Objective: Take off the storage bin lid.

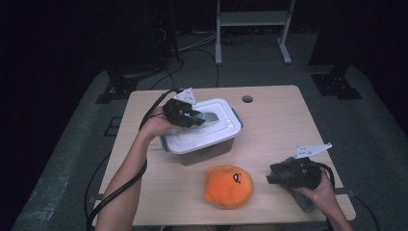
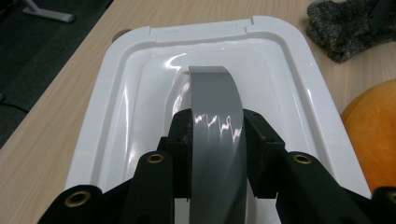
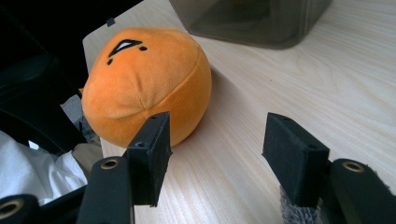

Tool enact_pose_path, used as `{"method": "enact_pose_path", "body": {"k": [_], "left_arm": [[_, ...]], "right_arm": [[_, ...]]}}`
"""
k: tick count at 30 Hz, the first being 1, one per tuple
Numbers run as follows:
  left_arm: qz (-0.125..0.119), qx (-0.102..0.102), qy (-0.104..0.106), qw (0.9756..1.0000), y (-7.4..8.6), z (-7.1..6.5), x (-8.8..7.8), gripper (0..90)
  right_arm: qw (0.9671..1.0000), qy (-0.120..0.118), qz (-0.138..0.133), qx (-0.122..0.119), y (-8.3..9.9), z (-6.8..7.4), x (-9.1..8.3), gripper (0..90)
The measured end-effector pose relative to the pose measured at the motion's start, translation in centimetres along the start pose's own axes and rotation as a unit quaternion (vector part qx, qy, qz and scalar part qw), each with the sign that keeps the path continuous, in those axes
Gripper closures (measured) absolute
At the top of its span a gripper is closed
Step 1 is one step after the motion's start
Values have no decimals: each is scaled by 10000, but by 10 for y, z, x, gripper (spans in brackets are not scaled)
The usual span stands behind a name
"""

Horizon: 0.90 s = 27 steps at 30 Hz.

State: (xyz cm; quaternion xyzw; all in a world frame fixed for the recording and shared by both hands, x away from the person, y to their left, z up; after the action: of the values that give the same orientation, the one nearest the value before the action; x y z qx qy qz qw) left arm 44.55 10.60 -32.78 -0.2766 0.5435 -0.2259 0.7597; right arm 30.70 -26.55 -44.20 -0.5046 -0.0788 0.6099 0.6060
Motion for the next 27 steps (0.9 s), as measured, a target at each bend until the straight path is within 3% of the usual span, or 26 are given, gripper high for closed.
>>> {"method": "enact_pose_path", "body": {"k": [20, 27], "left_arm": [[-58, -9, -213, 9998, 4, -9, -39, 667], [-122, -61, -329, 9994, 12, -14, -62, 667]], "right_arm": [[10000, 28, 34, -31, -1, 0, 2, 404], [10000, 57, 49, -34, -1, 1, 2, 404]]}}
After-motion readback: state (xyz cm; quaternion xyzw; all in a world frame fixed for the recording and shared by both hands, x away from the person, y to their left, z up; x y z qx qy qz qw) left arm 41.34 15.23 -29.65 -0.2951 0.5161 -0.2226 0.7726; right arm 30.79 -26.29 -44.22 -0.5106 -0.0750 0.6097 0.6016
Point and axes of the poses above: each handheld gripper's, and its own axes: x roughly forward along the jaws, y roughly out of its underside, z roughly to its left, the point moved 2 cm from there along x, roughly forward along the jaws, and after that the axes turned 10 degrees about x, right-handed, at the moved point
